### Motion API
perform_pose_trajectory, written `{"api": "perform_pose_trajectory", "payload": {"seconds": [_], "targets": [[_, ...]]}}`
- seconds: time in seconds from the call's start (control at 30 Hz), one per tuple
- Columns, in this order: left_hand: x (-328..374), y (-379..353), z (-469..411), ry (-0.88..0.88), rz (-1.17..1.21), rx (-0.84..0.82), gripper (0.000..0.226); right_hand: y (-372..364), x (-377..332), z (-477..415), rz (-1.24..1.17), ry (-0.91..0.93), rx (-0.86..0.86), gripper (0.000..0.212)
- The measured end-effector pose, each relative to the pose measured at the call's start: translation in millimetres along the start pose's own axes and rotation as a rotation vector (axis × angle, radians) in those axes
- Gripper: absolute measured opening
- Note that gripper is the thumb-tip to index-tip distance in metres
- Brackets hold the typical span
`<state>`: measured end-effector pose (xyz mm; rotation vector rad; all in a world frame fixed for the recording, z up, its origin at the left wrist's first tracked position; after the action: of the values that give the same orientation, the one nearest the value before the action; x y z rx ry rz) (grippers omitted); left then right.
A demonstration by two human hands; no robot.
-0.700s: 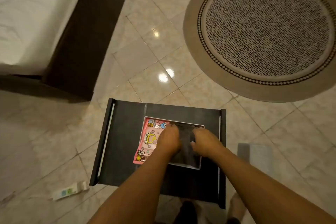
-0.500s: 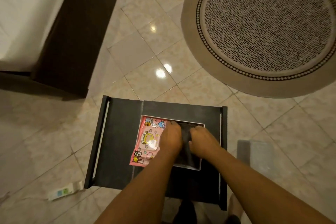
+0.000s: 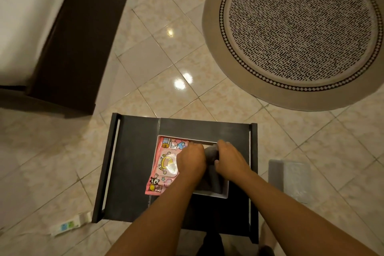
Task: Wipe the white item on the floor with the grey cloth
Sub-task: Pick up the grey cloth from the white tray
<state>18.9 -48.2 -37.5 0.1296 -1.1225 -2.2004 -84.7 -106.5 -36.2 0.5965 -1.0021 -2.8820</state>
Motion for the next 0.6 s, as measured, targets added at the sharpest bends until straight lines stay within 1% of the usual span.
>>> {"api": "perform_pose_trajectory", "payload": {"seconds": [0.07, 0.1, 0.17, 0.2, 0.23, 0.3, 0.37, 0.43, 0.53, 0.57, 0.6], "targets": [[-3, 12, 6, 0.006, 0.037, -0.001, 0.017, 14, -2, 8, -0.056, -0.009, 0.056, 0.039], [-2, 18, 12, 0.002, 0.074, 0.003, 0.018, 21, -2, 13, -0.087, -0.019, 0.077, 0.045], [-1, 34, 24, -0.002, 0.134, -0.001, 0.019, 38, -2, 23, -0.128, -0.038, 0.091, 0.067], [-1, 42, 29, -0.013, 0.168, 0.01, 0.018, 46, -2, 28, -0.129, -0.037, 0.088, 0.073], [0, 52, 35, -0.028, 0.204, 0.025, 0.017, 55, -1, 33, -0.134, -0.032, 0.064, 0.074], [6, 73, 48, -0.059, 0.277, 0.04, 0.015, 74, -1, 43, -0.225, 0.002, -0.008, 0.064], [14, 95, 60, -0.092, 0.312, 0.047, 0.015, 95, -1, 57, -0.43, 0.018, -0.094, 0.049], [24, 116, 71, -0.112, 0.365, 0.068, 0.018, 119, 1, 72, -0.596, 0.029, -0.118, 0.038], [44, 141, 83, -0.139, 0.616, 0.134, 0.024, 155, 10, 90, -0.836, 0.052, -0.072, 0.033], [53, 146, 87, -0.161, 0.733, 0.144, 0.028, 167, 13, 96, -0.885, 0.056, -0.062, 0.033], [62, 150, 92, -0.192, 0.859, 0.129, 0.038, 178, 17, 103, -0.926, 0.066, -0.059, 0.032]]}}
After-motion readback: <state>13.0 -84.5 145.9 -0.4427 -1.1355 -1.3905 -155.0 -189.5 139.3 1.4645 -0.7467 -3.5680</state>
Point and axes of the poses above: each hand's wrist, its own z-axis away from the middle knuckle, its own y-axis out of the back of the hand, x = y × z, the point moved 5 cm from there along -z, towards the middle knuckle, and after that the axes turned 6 degrees about -y, right-handed, at the moved point
